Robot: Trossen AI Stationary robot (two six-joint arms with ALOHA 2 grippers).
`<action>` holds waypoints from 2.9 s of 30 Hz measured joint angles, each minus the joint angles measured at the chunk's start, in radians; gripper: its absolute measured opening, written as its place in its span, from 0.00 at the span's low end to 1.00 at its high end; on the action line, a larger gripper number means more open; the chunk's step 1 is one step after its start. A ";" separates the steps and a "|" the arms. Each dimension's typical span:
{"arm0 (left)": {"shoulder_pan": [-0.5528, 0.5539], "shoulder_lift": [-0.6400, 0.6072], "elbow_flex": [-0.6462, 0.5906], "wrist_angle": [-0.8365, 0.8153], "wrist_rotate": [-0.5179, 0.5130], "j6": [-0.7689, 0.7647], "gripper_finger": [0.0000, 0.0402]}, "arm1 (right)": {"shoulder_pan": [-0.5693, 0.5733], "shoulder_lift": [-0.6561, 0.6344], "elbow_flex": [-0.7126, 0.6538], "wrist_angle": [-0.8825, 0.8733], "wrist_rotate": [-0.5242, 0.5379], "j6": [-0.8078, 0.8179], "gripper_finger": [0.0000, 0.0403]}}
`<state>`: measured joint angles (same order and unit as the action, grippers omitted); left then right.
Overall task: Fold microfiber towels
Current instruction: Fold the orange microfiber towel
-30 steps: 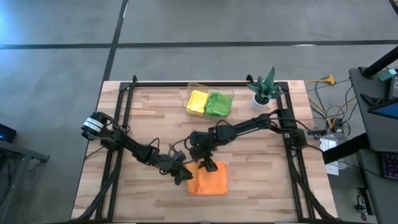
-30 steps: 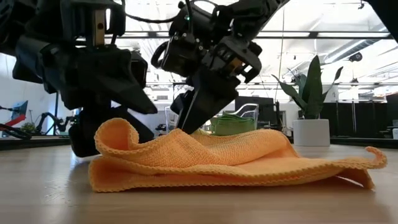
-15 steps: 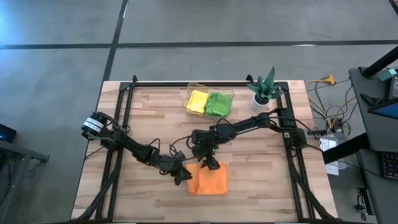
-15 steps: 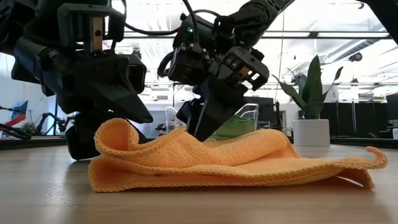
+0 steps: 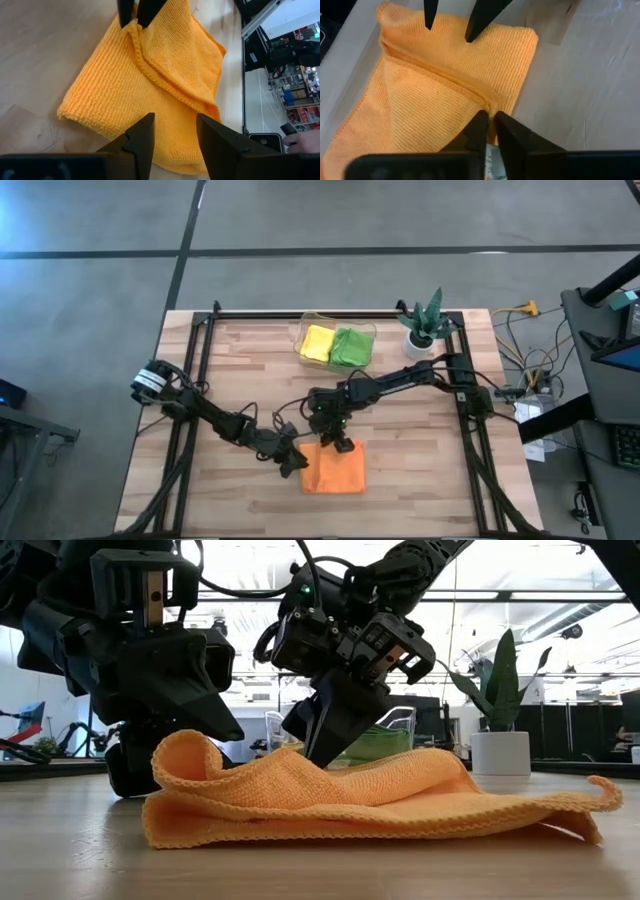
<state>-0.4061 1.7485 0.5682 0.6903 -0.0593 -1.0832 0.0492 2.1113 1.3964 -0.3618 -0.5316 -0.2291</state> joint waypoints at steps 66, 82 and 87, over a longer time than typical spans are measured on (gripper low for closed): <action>0.005 -0.001 -0.010 -0.046 0.008 0.076 0.32 | 0.302 -0.254 -0.206 -0.099 0.015 0.341 0.06; 0.007 -0.012 0.006 0.045 0.030 0.177 0.32 | 0.300 -0.338 -0.220 -0.099 0.062 0.477 0.37; 0.007 -0.014 0.059 0.041 0.029 0.482 0.32 | 0.314 -0.422 -0.353 0.097 0.320 0.639 0.39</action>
<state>-0.3987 1.7348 0.6273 0.7318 -0.0301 -0.6009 0.3635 1.6891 1.0439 -0.2650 -0.2112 0.4099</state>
